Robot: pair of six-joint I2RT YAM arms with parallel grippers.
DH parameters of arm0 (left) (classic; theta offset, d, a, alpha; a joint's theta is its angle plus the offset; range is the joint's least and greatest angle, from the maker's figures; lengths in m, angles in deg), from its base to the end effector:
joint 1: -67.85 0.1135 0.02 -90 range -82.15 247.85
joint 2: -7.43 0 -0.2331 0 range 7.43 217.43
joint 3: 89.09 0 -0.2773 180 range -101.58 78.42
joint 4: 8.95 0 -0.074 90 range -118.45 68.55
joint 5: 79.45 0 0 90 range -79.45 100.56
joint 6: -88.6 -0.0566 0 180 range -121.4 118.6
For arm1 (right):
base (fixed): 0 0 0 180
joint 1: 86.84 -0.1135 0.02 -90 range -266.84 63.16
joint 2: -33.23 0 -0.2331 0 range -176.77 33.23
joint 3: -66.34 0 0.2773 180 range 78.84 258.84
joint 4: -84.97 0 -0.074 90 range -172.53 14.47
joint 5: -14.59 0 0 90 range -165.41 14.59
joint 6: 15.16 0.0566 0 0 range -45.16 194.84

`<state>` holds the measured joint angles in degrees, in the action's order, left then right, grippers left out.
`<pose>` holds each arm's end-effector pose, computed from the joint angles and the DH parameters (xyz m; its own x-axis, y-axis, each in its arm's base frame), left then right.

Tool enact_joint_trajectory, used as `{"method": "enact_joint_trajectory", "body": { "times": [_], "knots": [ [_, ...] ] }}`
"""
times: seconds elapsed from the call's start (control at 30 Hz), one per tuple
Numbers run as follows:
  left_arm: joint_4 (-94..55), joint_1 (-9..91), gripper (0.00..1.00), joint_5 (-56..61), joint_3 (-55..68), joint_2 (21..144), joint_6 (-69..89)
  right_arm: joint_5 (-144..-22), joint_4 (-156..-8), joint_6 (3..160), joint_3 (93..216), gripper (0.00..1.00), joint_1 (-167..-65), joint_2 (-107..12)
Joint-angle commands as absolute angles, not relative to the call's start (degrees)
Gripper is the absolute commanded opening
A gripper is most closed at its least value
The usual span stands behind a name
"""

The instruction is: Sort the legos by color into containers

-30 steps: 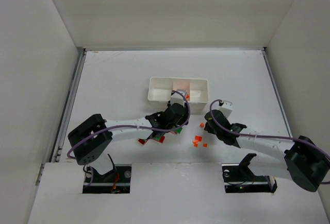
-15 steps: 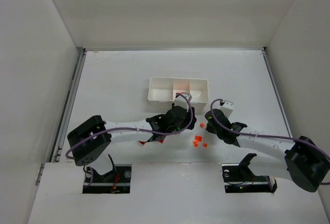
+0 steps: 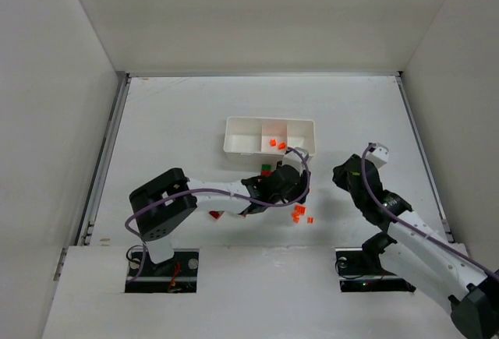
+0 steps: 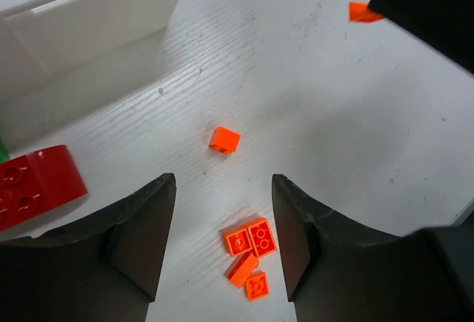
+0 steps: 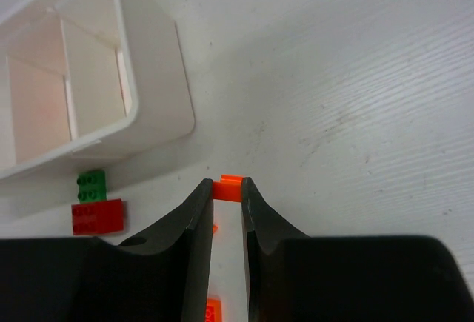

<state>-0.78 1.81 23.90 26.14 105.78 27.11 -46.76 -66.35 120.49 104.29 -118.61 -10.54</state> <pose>0.1750 -0.3616 0.1354 -0.5371 0.0650 -0.8410 0.6237 0.7018 -0.3441 0.2094 0.0977 0.1766 -0.4268 0.4738 -0.7703 0.2562 0.8802 0.3995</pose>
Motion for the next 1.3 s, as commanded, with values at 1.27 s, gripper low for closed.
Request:
{"method": "enact_joint_trajectory", "body": {
  "times": [1.27],
  "knots": [
    [2.72, 1.71, 0.18, 28.75, 24.53, 104.14, 21.8, -54.31, -73.73, 115.1, 109.32, 0.22, -114.12, -11.41]
  ]
}}
